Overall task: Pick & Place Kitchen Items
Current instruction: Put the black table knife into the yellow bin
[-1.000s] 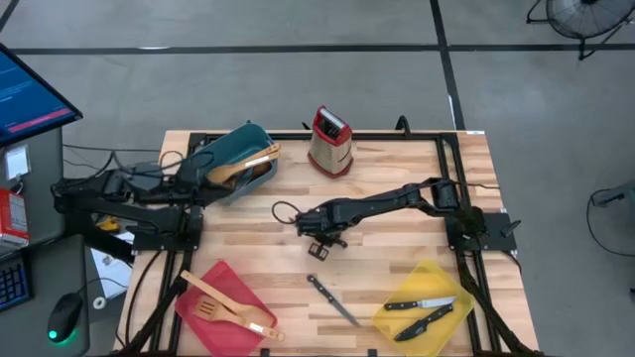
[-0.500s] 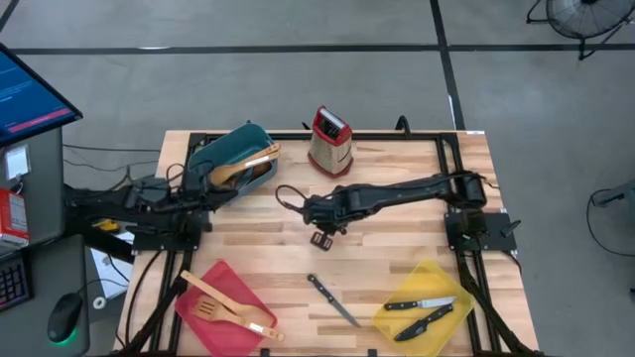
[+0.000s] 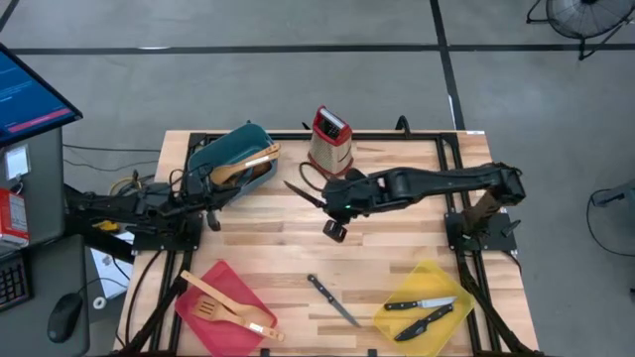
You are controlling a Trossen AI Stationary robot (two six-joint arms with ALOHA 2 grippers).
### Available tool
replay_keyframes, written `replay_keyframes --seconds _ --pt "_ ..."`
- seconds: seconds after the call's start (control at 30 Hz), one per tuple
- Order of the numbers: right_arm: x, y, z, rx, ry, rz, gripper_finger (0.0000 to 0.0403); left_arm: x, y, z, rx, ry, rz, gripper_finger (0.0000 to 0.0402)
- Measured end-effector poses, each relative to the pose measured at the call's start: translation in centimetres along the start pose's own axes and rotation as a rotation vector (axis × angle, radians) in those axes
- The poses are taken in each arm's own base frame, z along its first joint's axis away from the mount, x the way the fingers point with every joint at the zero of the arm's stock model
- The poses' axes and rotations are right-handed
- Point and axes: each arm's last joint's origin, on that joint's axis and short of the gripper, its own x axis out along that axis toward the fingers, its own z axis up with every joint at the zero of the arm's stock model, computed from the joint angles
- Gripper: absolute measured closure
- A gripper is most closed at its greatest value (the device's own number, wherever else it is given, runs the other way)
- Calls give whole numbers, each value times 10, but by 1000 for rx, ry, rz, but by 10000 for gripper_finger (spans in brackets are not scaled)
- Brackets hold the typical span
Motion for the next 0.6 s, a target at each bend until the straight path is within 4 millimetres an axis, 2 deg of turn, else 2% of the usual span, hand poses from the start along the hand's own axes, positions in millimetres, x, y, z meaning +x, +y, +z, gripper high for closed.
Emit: replay_keyframes --seconds 0.13,0.23,0.33,0.47,0.6 --pt "-21 2 0 -15 -51 7 339 -9 3 3 1 -47 -45 400" --pt "-30 4 -1 -21 -80 2 339 -10 3 0 15 -20 -61 400" --pt "-33 6 -2 -27 -86 11 339 -9 1 -4 15 -10 -120 400" --pt "-35 11 -4 -37 -88 22 339 -7 -4 -13 6 29 -287 400" --pt "-36 15 -6 -46 -87 38 339 -4 -6 -26 11 65 -295 400"
